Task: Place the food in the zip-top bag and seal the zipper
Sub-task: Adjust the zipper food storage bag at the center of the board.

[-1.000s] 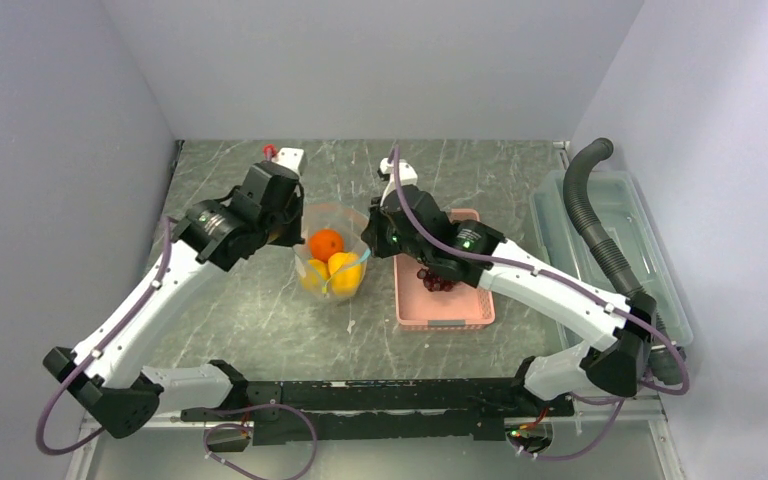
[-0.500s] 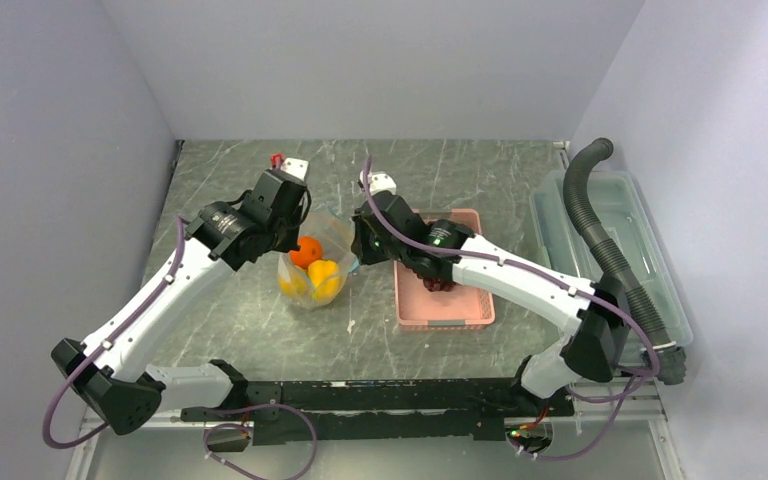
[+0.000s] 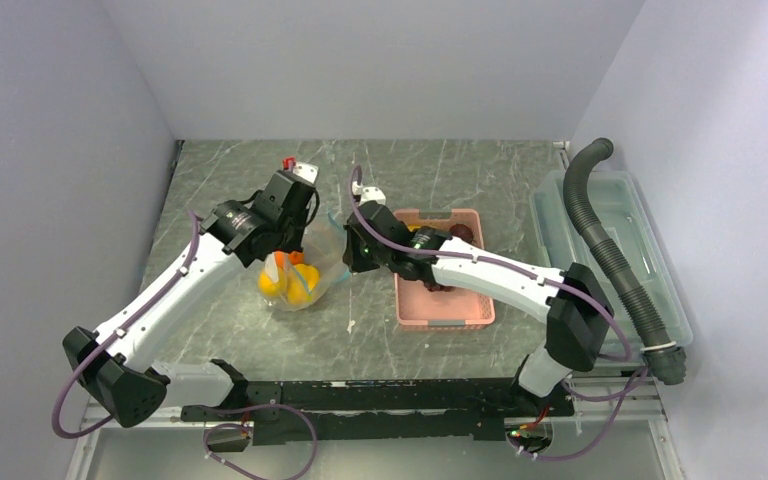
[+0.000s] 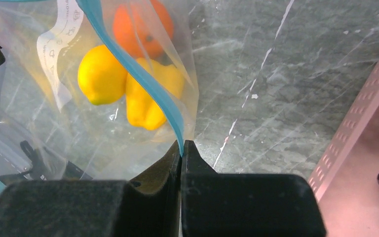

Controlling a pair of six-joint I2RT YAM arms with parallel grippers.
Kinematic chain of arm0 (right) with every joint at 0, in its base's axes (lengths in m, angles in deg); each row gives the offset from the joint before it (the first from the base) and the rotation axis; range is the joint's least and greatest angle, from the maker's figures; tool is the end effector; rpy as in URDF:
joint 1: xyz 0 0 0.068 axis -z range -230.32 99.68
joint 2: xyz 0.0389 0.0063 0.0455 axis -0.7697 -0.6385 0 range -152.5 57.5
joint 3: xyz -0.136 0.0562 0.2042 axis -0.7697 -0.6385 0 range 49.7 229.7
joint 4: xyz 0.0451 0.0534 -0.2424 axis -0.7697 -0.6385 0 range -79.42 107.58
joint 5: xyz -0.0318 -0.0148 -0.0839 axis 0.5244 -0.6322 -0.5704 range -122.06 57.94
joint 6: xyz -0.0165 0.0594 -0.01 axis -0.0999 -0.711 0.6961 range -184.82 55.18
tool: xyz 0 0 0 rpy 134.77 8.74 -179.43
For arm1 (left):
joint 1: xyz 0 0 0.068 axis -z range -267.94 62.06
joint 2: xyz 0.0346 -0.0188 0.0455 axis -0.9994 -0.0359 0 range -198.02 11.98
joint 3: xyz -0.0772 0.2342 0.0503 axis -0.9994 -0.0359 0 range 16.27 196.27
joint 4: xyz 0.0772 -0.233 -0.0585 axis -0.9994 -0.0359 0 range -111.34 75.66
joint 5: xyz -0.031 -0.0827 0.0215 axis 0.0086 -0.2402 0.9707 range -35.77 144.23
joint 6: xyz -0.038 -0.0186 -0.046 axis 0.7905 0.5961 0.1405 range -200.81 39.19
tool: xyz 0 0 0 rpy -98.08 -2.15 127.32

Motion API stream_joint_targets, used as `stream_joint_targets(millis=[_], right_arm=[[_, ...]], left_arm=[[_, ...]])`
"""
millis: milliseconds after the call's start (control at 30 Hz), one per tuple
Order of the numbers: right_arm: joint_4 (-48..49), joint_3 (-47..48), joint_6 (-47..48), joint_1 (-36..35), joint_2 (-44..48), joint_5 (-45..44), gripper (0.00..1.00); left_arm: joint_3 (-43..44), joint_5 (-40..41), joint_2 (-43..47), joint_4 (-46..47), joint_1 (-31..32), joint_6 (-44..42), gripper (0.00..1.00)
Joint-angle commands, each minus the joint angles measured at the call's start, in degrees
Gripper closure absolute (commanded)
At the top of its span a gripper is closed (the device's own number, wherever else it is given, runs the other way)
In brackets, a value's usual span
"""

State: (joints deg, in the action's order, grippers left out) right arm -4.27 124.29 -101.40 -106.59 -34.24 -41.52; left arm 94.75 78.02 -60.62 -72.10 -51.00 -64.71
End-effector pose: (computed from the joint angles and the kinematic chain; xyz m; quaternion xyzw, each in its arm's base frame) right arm 0.2085 0.2982 0.2674 -0.1188 0.8923 0.2595 0.3497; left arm 0.2098 -0.1338 0.3358 0.1011 0.9218 0.0316 0.3729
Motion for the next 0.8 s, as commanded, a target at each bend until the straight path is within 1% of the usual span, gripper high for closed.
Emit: stream_joint_targets(millis=[0,67,200,233,267,400,500,567,667,767], right_arm=[[3.5,-0.6,-1.7,0.2,-1.4,1.3,0.98],[3.4,-0.7,-1.5,0.2,-1.4,0.9,0.97],[3.1,-0.7,-0.9,0.2,-0.1,-0.2,0.9],[3.0,-0.6,-0.4,0.2,0.2,-0.4,0.84],[2.8,-0.5,-0.2,0.2,0.5,-0.7,0.79],[1.9,0.0,0.8,0.2,2.1,-2.0,0.65],[1.0,0.6,1.6,0.2,3.1,-2.9,0.58],[-0.2,1.2,2.0,0.2,4.0,-4.2,0.51],[-2.4,1.8,3.1,0.2,5.9,-7.6,0.42],[-4.3,1.8,4.2,0.5,8.0,-11.3,0.36]], left_arm=[[-2.0,-0.9,1.2,4.4,-0.2,-0.9,1.0],[-2.8,-1.1,1.4,4.9,-0.3,-0.9,1.0],[-5.0,-2.7,2.7,7.1,-0.2,-1.2,1.0],[-5.7,-3.3,3.1,7.8,-0.3,-1.2,1.0],[-6.6,-3.7,3.3,8.3,-0.3,-1.3,1.0],[-8.0,-4.2,3.7,9.1,-0.3,-1.0,1.0],[-8.4,-3.6,3.8,9.2,-0.4,-1.0,1.0],[-8.8,-3.2,4.1,9.1,-0.5,-0.9,1.0],[-9.3,-2.7,4.7,9.4,-0.6,-1.0,1.0],[-9.6,-2.0,5.1,9.4,-0.6,-1.1,1.0]])
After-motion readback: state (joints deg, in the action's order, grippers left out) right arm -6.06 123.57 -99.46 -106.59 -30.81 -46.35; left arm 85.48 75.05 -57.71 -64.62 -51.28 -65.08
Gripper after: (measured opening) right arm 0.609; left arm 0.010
